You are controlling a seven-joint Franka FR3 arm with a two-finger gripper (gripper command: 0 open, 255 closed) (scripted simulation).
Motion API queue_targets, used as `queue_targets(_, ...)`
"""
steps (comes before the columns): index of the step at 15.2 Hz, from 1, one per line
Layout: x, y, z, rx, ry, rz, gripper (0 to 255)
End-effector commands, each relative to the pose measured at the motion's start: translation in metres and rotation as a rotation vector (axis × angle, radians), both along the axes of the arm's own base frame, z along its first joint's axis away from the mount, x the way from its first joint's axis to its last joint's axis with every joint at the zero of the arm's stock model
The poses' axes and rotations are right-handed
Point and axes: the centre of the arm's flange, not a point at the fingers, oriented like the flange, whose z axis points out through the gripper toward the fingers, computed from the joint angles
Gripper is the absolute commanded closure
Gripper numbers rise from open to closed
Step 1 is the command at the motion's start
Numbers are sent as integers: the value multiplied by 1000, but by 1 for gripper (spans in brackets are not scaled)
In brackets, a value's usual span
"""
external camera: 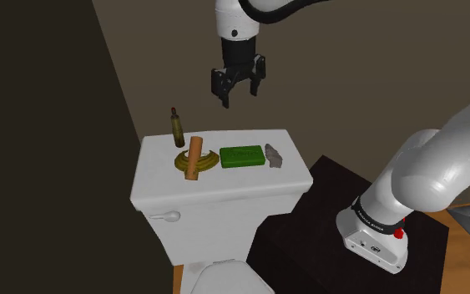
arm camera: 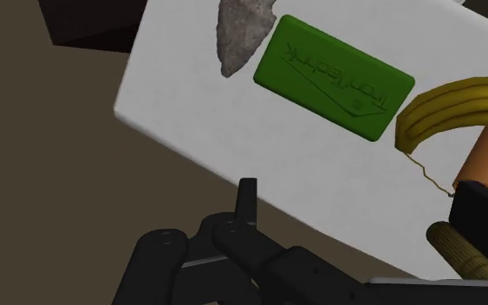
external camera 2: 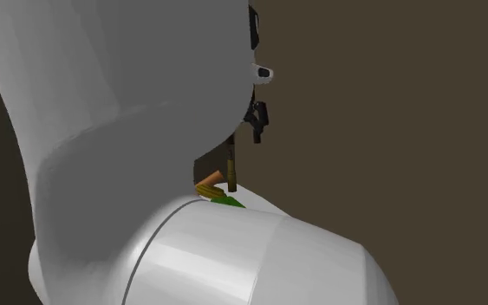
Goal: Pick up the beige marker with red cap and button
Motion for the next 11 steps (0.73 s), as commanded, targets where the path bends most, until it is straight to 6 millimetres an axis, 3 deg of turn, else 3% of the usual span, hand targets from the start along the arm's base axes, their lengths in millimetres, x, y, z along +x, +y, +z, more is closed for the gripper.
queue_targets(1, 20, 20, -3, -5, -3, -24, 0)
queue_targets(11, 118, 110, -16, -33, -18, -135, 0)
